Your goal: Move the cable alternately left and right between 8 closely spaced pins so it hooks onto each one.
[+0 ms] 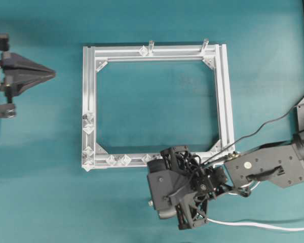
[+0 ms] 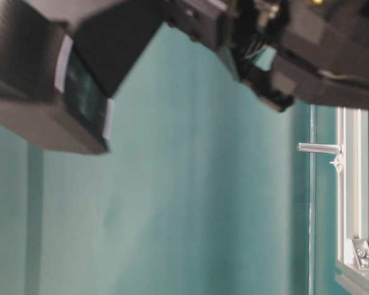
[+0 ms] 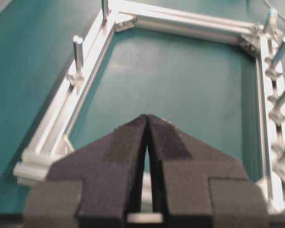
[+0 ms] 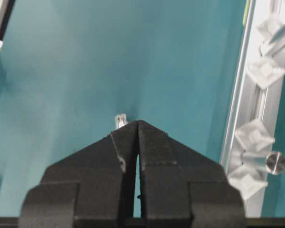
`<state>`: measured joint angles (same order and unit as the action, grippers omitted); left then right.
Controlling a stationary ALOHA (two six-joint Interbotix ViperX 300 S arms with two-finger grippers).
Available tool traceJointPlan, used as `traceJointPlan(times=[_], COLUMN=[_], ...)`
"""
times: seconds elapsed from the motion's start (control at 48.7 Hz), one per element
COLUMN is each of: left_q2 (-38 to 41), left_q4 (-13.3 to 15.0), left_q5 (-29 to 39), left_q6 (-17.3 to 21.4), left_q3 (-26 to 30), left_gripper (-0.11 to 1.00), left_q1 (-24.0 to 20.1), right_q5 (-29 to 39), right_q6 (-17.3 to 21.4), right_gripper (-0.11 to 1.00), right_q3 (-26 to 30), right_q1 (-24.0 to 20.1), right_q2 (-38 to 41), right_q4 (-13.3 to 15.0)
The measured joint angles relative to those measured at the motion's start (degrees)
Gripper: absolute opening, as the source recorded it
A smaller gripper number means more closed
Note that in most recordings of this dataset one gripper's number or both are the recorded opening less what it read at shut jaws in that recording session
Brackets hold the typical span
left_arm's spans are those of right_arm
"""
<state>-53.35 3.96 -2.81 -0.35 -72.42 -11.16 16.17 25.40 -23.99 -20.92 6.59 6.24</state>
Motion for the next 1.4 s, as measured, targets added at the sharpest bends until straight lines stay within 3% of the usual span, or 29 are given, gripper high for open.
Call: traceJointPlan(times=[0.164,0.349,0.636,1.396], left_q2=[-9.76,-18.90,-22.32,-22.50], left_q4=[0.09,0.09,0.00,0.00], left_q5=[5.80,12.39,14.41,13.97], left_q6=[-1.14,-3.34,-3.87,-3.78], left_q3=[-3.08,-5.54,-7.73,-9.58], left_gripper=[0.00,0.00,0.00,0.00], left_q1=[0.44,1.32,2.02,2.11], right_q5=[3.52,6.42,9.32,13.10], right_q6=[2.90,5.10,8.35,8.35], right_gripper=[0.01,0.39,0.50,0.51], right_q3=[1.49,3.60,6.15,10.55], right_q1=[0.00,0.00,-0.09,-2.64], right_q2=[1.05,2.99,6.06,13.54], right_q4=[0.00,0.00,0.00,0.00])
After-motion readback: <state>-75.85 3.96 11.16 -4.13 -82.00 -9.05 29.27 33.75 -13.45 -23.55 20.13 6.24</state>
